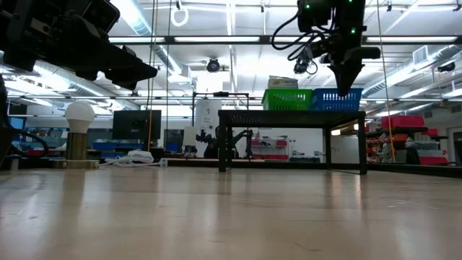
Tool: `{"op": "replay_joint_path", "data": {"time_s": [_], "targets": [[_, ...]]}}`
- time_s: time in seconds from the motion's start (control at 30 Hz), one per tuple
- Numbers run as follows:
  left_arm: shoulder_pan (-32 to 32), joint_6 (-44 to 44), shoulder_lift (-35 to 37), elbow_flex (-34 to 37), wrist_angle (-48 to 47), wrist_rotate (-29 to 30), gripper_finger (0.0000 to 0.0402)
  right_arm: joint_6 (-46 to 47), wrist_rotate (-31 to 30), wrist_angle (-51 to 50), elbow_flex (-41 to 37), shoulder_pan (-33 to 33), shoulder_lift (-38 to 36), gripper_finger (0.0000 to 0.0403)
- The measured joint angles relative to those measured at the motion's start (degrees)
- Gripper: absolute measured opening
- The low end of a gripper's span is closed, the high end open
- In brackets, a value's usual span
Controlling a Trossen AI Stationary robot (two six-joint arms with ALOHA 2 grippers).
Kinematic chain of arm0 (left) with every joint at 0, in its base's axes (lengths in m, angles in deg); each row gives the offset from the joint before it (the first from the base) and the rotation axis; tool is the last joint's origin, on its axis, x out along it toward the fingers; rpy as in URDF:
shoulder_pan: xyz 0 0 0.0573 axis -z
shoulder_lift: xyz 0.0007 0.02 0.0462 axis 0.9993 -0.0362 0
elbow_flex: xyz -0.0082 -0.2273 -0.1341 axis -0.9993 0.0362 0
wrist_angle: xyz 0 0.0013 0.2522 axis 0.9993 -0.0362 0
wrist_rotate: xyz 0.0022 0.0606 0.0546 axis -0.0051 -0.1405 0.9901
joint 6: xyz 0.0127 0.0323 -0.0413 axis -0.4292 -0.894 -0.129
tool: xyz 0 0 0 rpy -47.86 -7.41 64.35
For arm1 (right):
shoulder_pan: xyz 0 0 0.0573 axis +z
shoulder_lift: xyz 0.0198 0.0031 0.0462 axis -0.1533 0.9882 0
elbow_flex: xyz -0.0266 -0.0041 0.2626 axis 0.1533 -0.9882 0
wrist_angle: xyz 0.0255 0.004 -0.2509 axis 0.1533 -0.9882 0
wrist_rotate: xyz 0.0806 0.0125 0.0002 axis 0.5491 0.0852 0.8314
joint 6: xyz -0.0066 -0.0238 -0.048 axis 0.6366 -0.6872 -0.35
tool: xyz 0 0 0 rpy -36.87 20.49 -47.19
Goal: Pick & Place Office Desk Supplies
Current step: Put the blue bin on the shelf, then put the black bin into the shelf
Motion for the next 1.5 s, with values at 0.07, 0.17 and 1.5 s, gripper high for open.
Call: {"op": "replay_joint_path", "data": {"time_s": [0.07, 0.17, 1.5], "targets": [[0.00, 0.00, 0.00, 0.00, 0.00, 0.00, 0.0213, 0.01, 0.03, 0.01, 0.00, 0.00, -0.01, 0.0008], [0.00, -0.13, 0.00, 0.00, 0.00, 0.00, 0.0213, 0.21, 0.05, 0.02, 0.00, 0.00, -0.02, 0.0008], [0.00, -1.82, 0.00, 0.00, 2.33, 0.00, 0.0213, 2.50, -0.23, 2.52, 2.69, 0.62, -3.24, 0.0208]]}}
